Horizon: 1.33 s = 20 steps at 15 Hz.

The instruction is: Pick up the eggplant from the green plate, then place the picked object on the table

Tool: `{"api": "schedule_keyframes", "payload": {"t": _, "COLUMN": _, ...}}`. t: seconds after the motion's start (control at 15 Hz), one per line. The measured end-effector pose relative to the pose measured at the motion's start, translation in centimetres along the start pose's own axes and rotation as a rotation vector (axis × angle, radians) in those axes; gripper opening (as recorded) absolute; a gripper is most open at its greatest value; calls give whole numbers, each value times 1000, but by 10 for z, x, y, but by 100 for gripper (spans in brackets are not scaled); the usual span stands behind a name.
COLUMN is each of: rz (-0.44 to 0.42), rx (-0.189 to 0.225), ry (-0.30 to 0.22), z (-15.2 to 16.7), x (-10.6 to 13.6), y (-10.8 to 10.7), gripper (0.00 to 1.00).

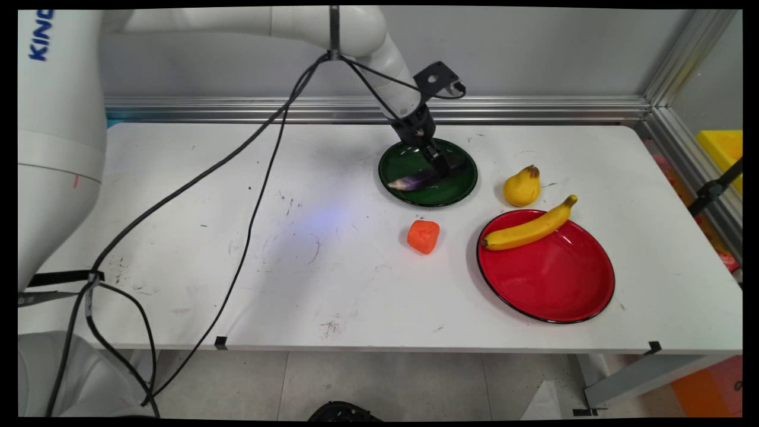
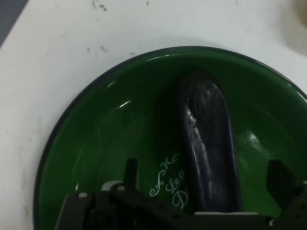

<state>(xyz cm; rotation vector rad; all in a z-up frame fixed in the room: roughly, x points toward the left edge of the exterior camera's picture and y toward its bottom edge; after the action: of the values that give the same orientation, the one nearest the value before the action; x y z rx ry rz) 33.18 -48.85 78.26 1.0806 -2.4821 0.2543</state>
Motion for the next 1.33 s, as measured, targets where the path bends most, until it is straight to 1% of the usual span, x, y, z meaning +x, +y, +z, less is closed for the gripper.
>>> {"api": "schedule_keyframes", "payload": {"t": 0.13, "rz": -4, "rx": -1, "ry": -11, "z": 10, "x": 1, "y": 1, "gripper": 100}}
{"api": "schedule_keyframes", "payload": {"t": 0.2, "rz": -5, "rx": -1, "ry": -15, "z": 13, "x": 1, "y": 1, "gripper": 0}}
{"api": "schedule_keyframes", "payload": {"t": 0.53, "rz": 2, "rx": -2, "ry": -25, "z": 22, "x": 3, "y": 2, "gripper": 0}}
{"api": "schedule_keyframes", "payload": {"t": 0.8, "rz": 25, "rx": 7, "ry": -27, "z": 15, "x": 4, "y": 5, "gripper": 0}}
{"api": "schedule_keyframes", "payload": {"t": 1.07, "rz": 50, "rx": 22, "ry": -17, "z": -8, "x": 6, "y": 12, "gripper": 0}}
{"api": "schedule_keyframes", "payload": {"t": 1.2, "rz": 71, "rx": 31, "ry": -11, "z": -30, "x": 8, "y": 18, "gripper": 0}}
{"api": "schedule_keyframes", "payload": {"t": 1.33, "rz": 108, "rx": 33, "ry": -10, "z": -59, "x": 6, "y": 26, "gripper": 0}}
